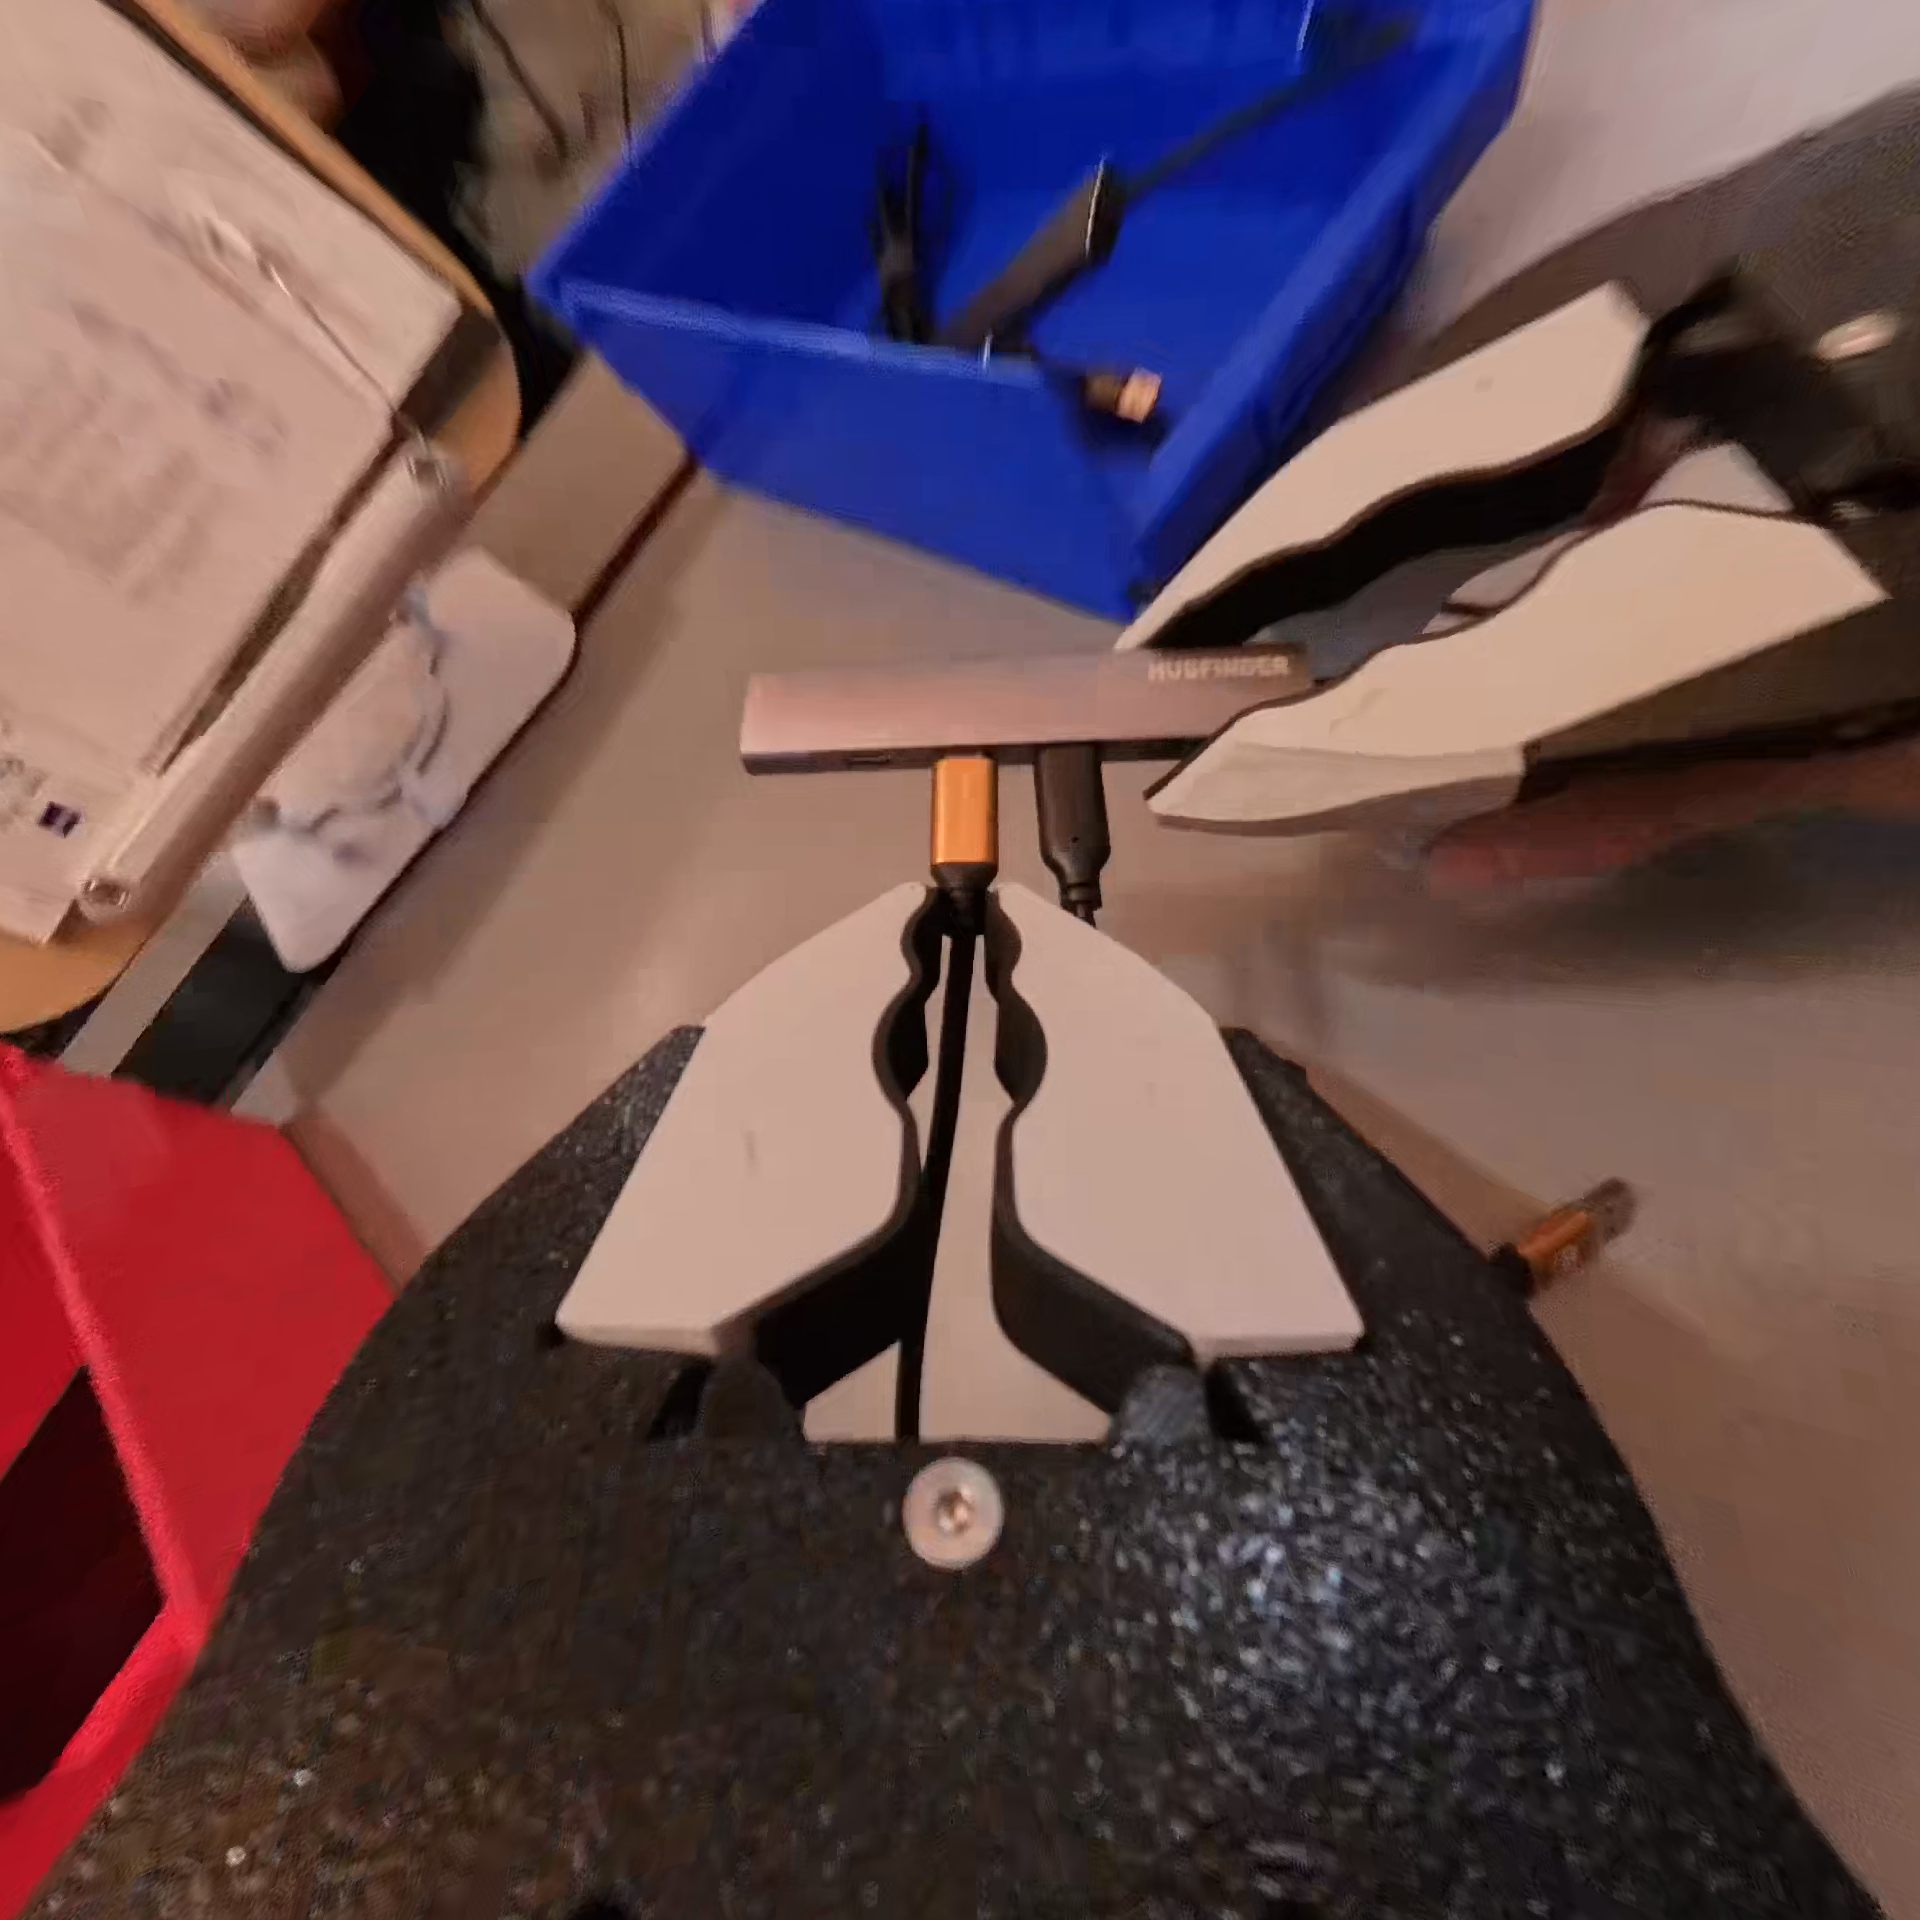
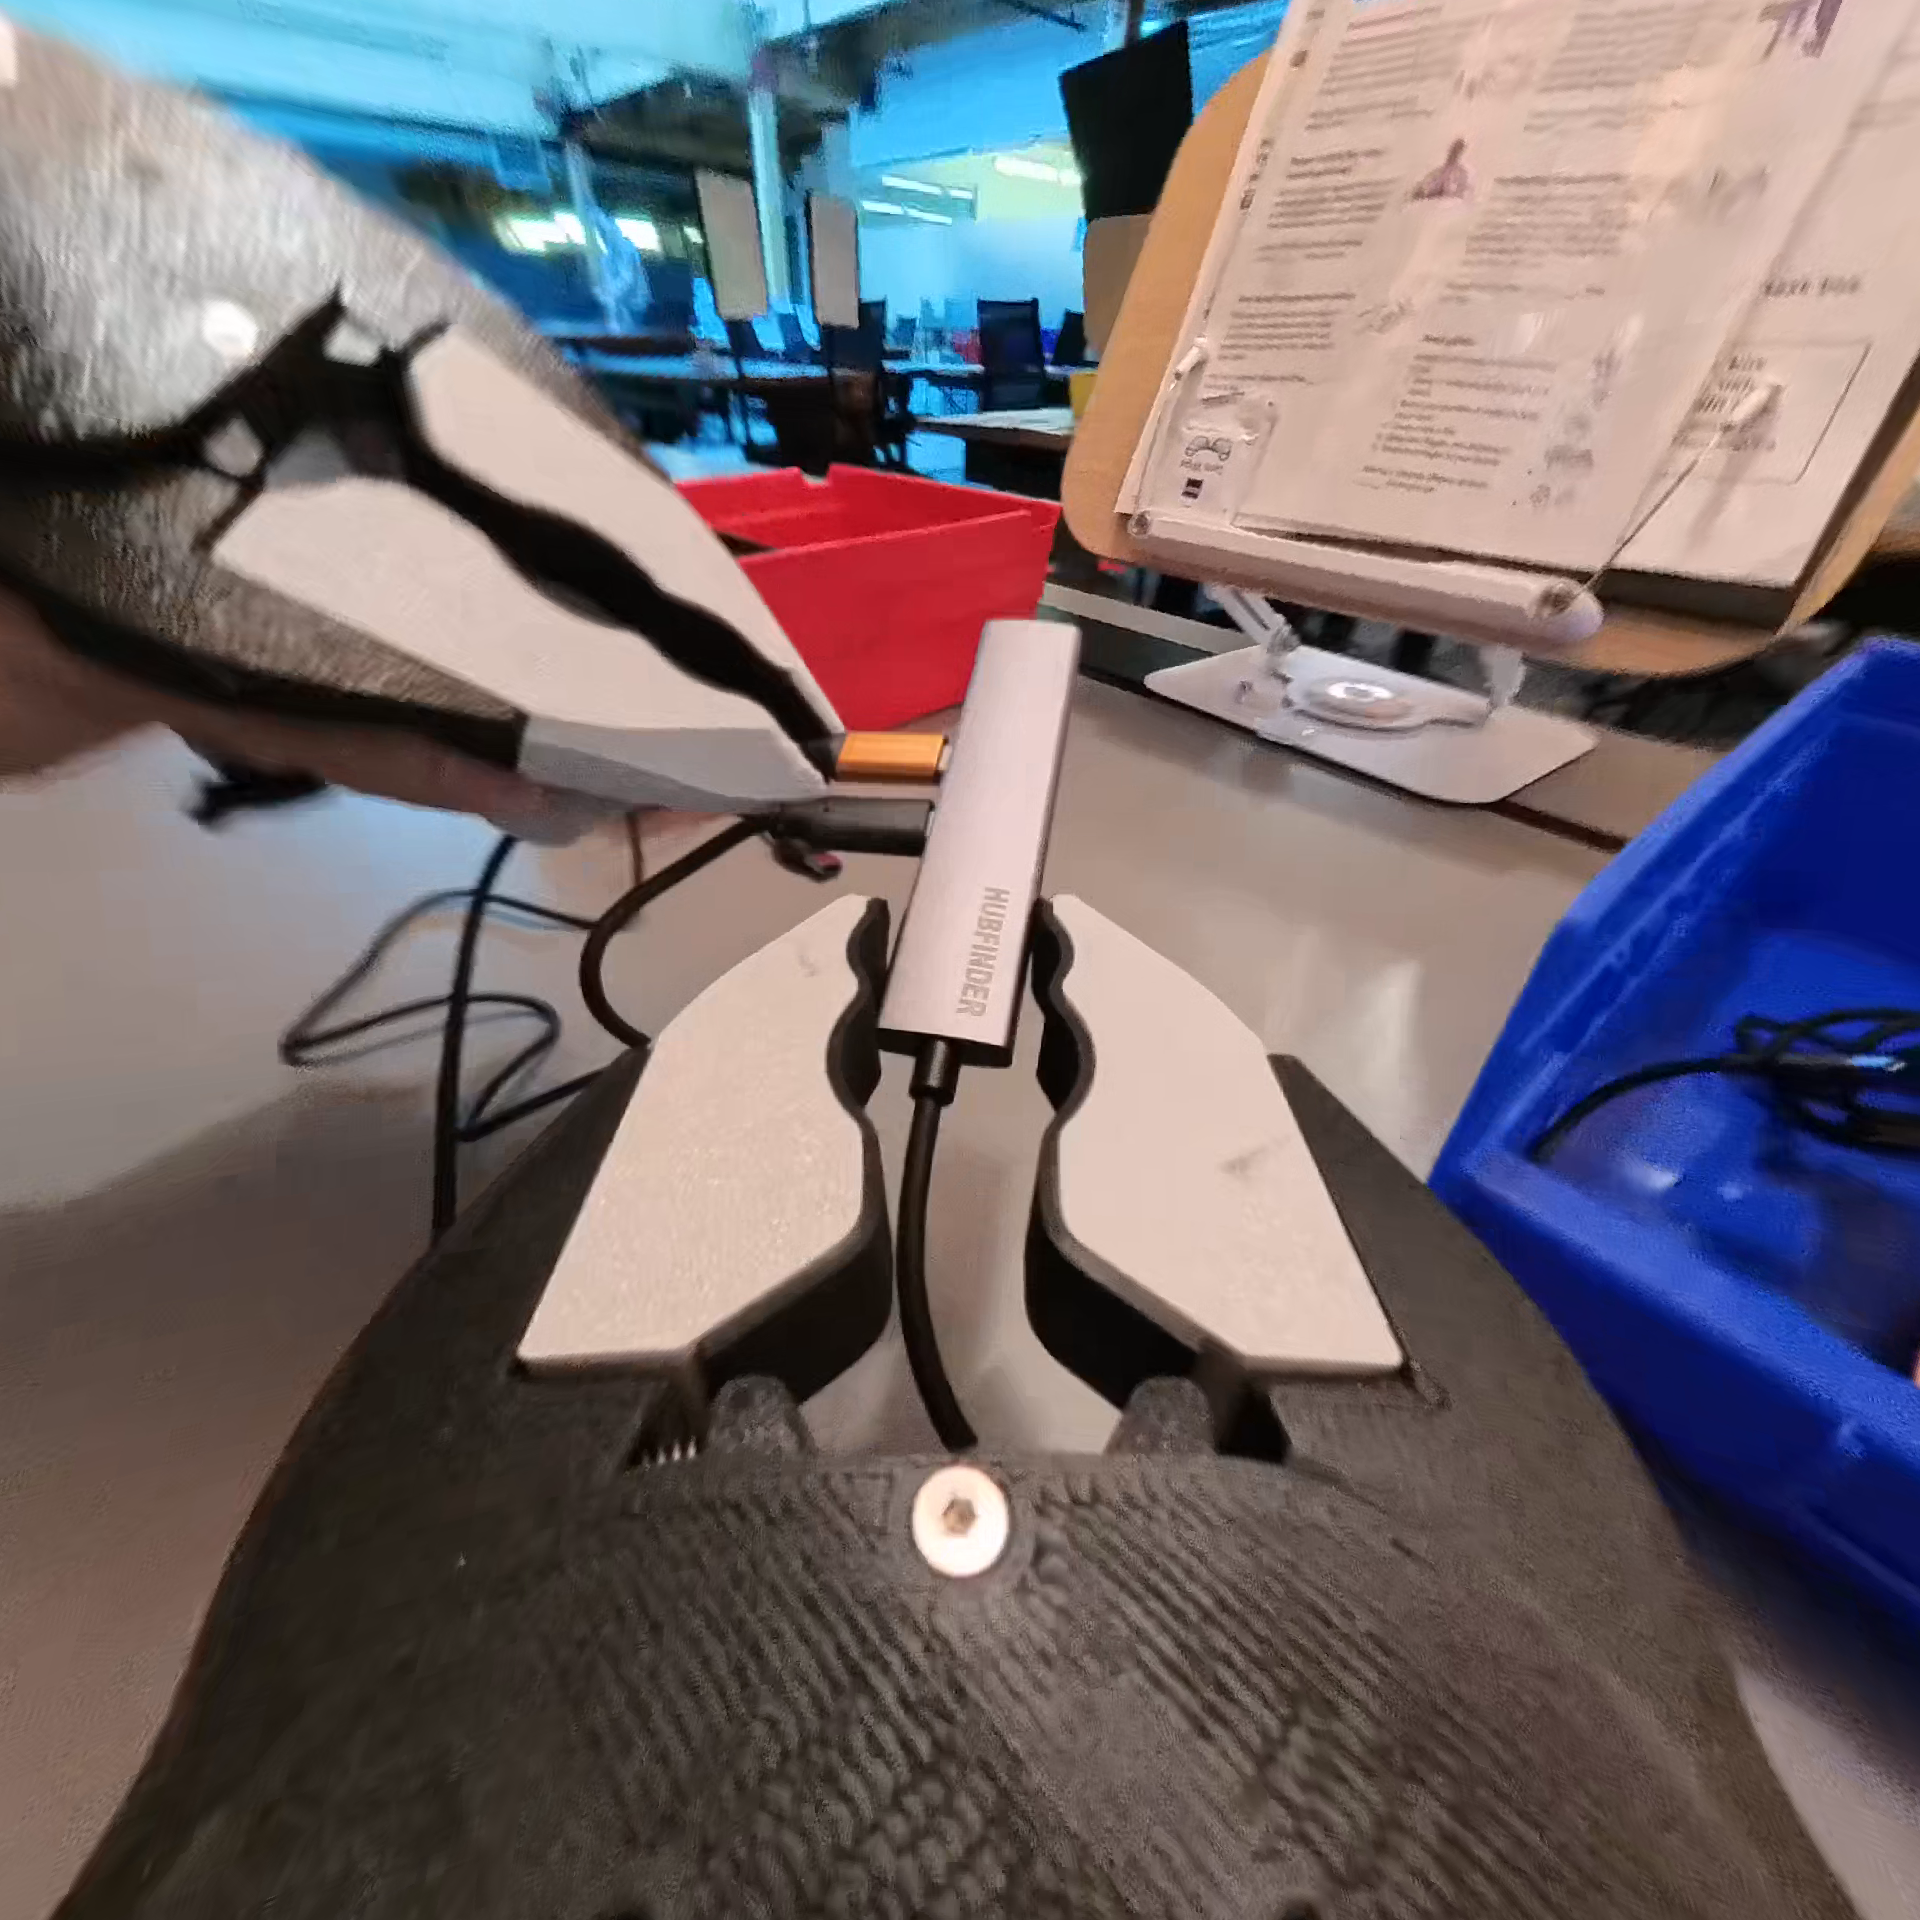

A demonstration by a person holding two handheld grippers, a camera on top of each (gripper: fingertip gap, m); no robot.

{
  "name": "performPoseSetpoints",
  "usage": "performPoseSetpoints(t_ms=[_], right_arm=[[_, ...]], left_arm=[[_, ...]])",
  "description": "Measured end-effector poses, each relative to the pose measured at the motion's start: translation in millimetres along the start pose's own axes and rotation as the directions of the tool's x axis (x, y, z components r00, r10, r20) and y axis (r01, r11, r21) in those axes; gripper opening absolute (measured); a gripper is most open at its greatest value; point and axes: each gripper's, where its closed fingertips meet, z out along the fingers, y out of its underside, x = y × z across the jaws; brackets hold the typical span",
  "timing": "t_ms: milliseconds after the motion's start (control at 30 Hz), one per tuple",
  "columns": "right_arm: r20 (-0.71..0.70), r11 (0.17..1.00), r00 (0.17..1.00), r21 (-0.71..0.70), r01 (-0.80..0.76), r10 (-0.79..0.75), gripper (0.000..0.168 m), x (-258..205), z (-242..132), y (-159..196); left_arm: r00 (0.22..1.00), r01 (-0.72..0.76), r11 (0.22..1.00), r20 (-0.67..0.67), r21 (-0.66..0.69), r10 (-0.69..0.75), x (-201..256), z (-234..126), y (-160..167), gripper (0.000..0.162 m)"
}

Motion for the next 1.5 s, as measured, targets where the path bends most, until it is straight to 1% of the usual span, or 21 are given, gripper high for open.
performPoseSetpoints(t_ms=[33,67,100,167,300,433,500,667,700,900,967,1000,1067,1100,1167,1300,1433,1500], right_arm=[[0.030,0.998,0.998,0.016,-0.053,0.053,0.027,0.4,-1.7,-1.9],[0.048,0.996,0.995,0.027,-0.086,0.085,0.027,0.3,-2.1,-3.2],[0.055,0.995,0.994,0.042,-0.096,0.094,0.027,0.1,-2.0,-5.1],[0.064,0.992,0.994,0.078,-0.094,0.089,0.031,-1.4,-3.0,-9.6],[0.012,0.988,0.996,0.122,-0.092,0.092,0.033,5.0,-5.0,-13.9],[-0.033,0.987,0.996,0.140,-0.073,0.079,0.037,8.1,-5.4,-15.7],[-0.032,0.988,0.997,0.141,-0.061,0.066,0.037,6.6,-5.3,-15.8],[-0.030,0.987,0.999,0.157,-0.029,0.034,0.030,3.0,-5.8,-17.9],[-0.028,0.987,0.999,0.158,-0.027,0.032,0.026,2.7,-5.7,-18.0],[-0.044,0.987,0.999,0.161,-0.019,0.027,0.025,4.7,-5.9,-18.3],[-0.046,0.986,0.999,0.166,-0.017,0.025,0.025,4.6,-7.2,-18.7],[-0.045,0.986,0.999,0.166,-0.017,0.025,0.025,4.5,-7.7,-18.6],[-0.041,0.986,0.999,0.165,-0.016,0.023,0.025,3.9,-7.7,-18.5],[-0.028,0.986,0.999,0.167,-0.026,0.031,0.025,3.2,-7.9,-18.6],[-0.006,0.982,0.998,0.182,-0.058,0.060,0.025,4.1,-10.0,-20.0],[0.039,0.977,0.994,0.186,-0.107,0.101,0.025,4.4,-11.1,-20.5],[0.057,0.979,0.992,0.168,-0.118,0.110,0.025,2.9,-9.5,-18.9],[0.071,0.974,0.991,0.186,-0.126,0.115,0.025,2.5,-11.5,-20.9]], left_arm=[[1.000,0.023,0.997,-0.008,0.078,-0.022,1.0,-1.8,-4.5,0.007],[0.998,0.069,0.990,-0.020,0.125,-0.067,1.5,-2.5,-6.1,0.007],[0.992,0.124,0.982,-0.033,0.144,-0.120,1.9,-2.1,-5.4,0.007],[0.976,0.215,0.966,-0.063,0.141,-0.208,3.3,-1.4,-2.4,0.007],[0.928,0.371,0.920,-0.070,0.128,-0.365,2.5,-5.7,-4.5,0.006],[0.852,0.523,0.843,-0.099,0.126,-0.514,3.8,-6.5,-5.8,0.006],[0.809,0.587,0.800,-0.123,0.127,-0.574,4.2,-6.7,-5.8,0.006],[0.755,0.653,0.747,-0.175,0.126,-0.631,4.9,-7.5,-8.9,0.006],[0.752,0.657,0.744,-0.180,0.124,-0.634,5.3,-7.6,-9.6,0.006],[0.756,0.653,0.747,-0.167,0.124,-0.633,6.4,-5.7,-9.1,0.006],[0.780,0.624,0.768,-0.160,0.144,-0.604,6.4,-6.6,-10.8,0.006],[0.811,0.584,0.797,-0.147,0.154,-0.566,6.8,-6.5,-10.8,0.007],[0.892,0.452,0.871,-0.097,0.191,-0.441,6.5,-6.3,-10.1,0.007],[0.922,0.386,0.897,-0.061,0.216,-0.382,5.1,-6.5,-10.0,0.009],[0.955,0.284,0.922,0.004,0.263,-0.295,3.1,-6.8,-11.1,0.013],[0.973,0.192,0.929,0.064,0.315,-0.223,5.3,-7.7,-14.5,0.009],[0.971,0.186,0.922,0.079,0.339,-0.225,4.1,-8.3,-13.6,0.008],[0.971,0.173,0.922,0.094,0.346,-0.218,4.4,-9.4,-14.1,0.007]])
